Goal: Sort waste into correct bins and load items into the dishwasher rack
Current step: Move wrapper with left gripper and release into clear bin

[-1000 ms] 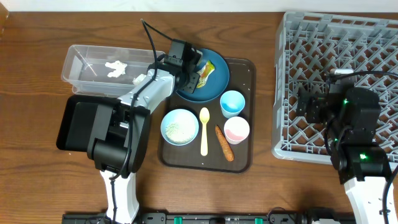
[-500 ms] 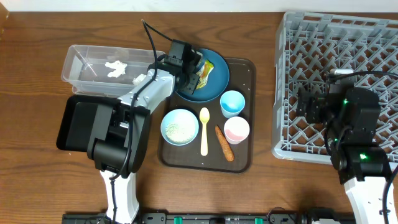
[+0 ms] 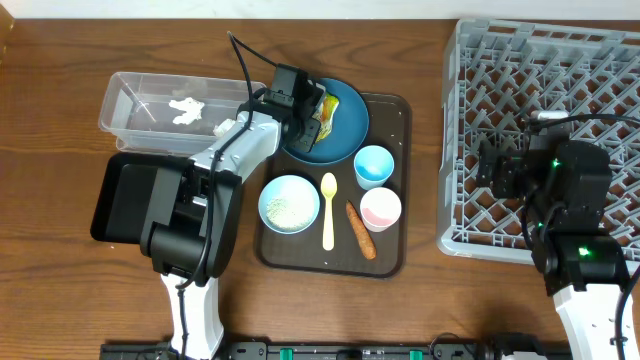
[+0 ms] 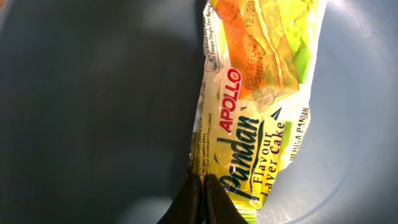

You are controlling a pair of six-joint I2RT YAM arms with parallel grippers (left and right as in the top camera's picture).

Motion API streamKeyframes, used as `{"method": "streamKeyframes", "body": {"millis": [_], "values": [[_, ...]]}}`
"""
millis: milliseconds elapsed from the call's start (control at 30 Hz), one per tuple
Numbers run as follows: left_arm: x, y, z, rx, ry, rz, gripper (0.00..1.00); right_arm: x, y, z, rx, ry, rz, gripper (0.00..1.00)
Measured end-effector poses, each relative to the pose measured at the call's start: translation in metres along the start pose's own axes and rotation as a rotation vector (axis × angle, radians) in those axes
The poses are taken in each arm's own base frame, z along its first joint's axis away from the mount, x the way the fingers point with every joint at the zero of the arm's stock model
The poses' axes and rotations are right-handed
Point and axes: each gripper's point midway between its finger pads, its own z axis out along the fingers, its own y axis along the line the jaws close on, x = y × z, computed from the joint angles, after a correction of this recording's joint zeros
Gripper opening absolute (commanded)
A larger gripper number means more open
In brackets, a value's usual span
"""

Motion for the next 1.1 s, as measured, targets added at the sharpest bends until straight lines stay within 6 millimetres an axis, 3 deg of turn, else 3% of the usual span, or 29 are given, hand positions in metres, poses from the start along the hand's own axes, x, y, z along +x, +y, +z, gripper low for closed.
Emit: {"method": "streamKeyframes", "body": {"millis": [133, 300, 433, 533, 867, 967, 1100], "values": [[-0.008, -0.001, -0.022, -0.004, -0.033, 0.002, 0.06, 0.0, 0.0, 0.0, 0.0, 0.0, 0.0, 0.96], [-0.043, 0.005, -0.091, -0.051, -0.181, -0.004, 0.06, 0.0, 0.0, 0.0, 0.0, 0.0, 0.0, 0.96], [-0.054, 0.028, -0.145, -0.152, -0.266, -0.051, 0.06, 0.0, 0.0, 0.0, 0.0, 0.0, 0.0, 0.96], [-0.048, 0.06, -0.165, -0.24, -0.275, -0.116, 0.06, 0.0, 0.0, 0.0, 0.0, 0.001, 0.0, 0.96], [0.014, 0.172, -0.178, -0.422, -0.188, -0.525, 0.06, 0.0, 0.0, 0.0, 0.0, 0.001, 0.0, 0.96], [0.023, 0.185, -0.176, -0.443, -0.176, -0.587, 0.08, 0.0, 0.0, 0.0, 0.0, 0.001, 0.0, 0.96], [0.029, 0.188, -0.167, -0.443, -0.154, -0.611, 0.13, 0.0, 0.0, 0.0, 0.0, 0.001, 0.0, 0.95]]}}
